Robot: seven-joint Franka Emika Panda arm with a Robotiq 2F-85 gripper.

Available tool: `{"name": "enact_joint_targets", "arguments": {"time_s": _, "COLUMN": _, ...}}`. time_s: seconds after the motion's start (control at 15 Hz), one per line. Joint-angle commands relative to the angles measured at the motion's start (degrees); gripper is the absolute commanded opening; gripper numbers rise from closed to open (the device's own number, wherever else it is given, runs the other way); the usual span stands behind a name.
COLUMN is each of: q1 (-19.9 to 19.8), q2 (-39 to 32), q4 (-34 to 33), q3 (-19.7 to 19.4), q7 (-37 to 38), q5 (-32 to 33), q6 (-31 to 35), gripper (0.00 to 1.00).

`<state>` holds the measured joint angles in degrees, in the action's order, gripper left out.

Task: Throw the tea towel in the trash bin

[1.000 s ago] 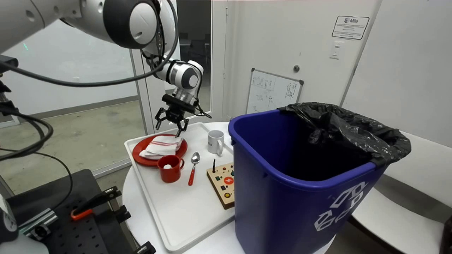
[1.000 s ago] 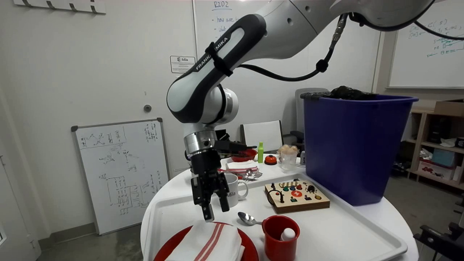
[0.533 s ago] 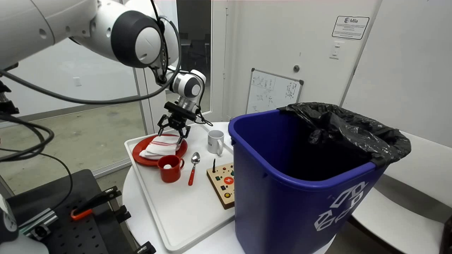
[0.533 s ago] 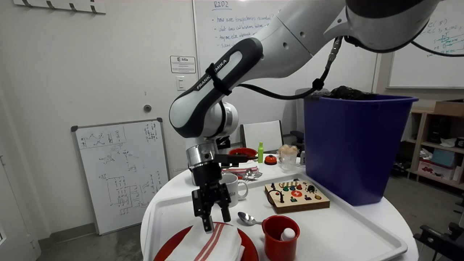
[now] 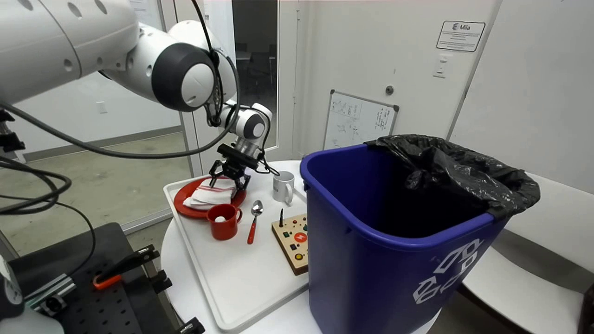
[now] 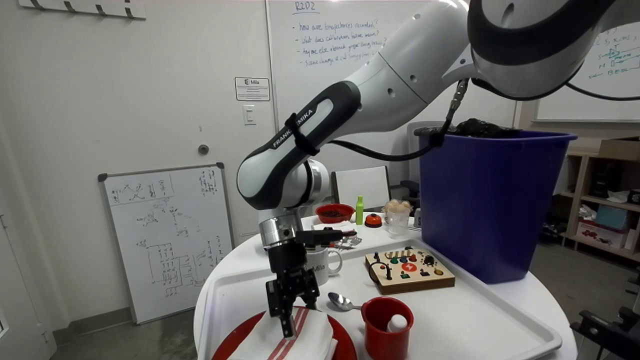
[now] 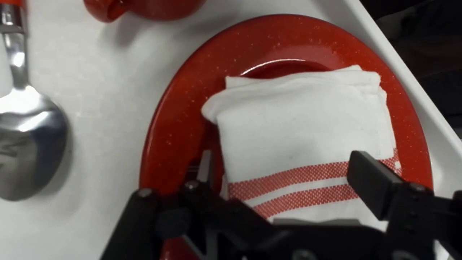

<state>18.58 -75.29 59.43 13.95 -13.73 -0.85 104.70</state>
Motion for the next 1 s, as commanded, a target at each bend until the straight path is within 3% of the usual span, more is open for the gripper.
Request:
{"name": "enact_joint_targets", "arguments": {"time_s": 0.0, "q1": 0.8, "q2": -3.3, "q4": -5.5, "q3": 0.4, "q7": 0.2, "q5": -0.6, "q6": -2.1, "gripper": 0.61}}
{"name": "enact_joint_targets", "arguments": {"time_s": 0.33, "q1": 0.2, "q2": -2.8, "q4": -4.6, "q3": 0.7, "q7": 0.3, "q5": -0.9, "q6": -1.1, "gripper": 0.22}}
{"name": "enact_joint_targets", "arguments": {"time_s": 0.47, "q1": -0.1, "q2": -2.4, "q4": -4.1, "q3": 0.8, "q7": 0.4, "q5": -1.1, "q6": -0.7, "gripper": 0.11}}
{"name": "enact_joint_targets", "arguments": {"time_s": 0.67, "q1": -0.6, "q2": -2.0, "q4": -3.4, "q3": 0.9, "q7": 0.3, "q5": -1.6, "q6": -0.2, "gripper": 0.06}}
{"name": "enact_joint_targets", "arguments": {"time_s": 0.8, "q1": -0.9, "q2": -1.2, "q4": -2.5, "q3": 1.3, "q7": -0.8, "q5": -1.7, "q6": 0.6, "gripper": 0.13}}
{"name": "enact_joint_targets", "arguments": {"time_s": 0.93, "q1": -1.2, "q2": 0.7, "q4": -0.6, "q3": 2.4, "q7": -4.3, "q5": -1.0, "q6": 2.6, "gripper": 0.13}}
